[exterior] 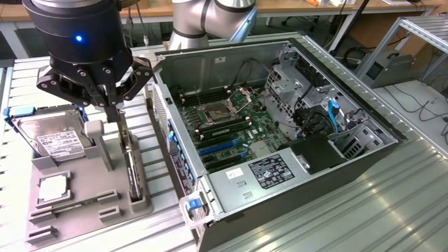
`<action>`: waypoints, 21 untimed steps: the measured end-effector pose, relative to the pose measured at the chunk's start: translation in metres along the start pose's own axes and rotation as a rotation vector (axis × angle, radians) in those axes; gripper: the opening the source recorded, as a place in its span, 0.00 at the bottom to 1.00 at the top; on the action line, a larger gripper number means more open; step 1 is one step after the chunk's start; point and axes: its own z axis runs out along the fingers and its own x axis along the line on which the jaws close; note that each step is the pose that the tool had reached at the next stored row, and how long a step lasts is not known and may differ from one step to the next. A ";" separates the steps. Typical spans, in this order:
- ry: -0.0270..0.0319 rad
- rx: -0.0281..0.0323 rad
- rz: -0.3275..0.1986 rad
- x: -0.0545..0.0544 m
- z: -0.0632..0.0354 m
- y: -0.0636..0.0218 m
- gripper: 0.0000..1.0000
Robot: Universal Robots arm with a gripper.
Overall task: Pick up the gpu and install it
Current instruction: 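Reach for the gpu, then pick up the gpu and move the gpu toward the slot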
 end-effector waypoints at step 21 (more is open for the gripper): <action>0.0001 0.0000 0.000 0.003 -0.0003 -0.0043 0.17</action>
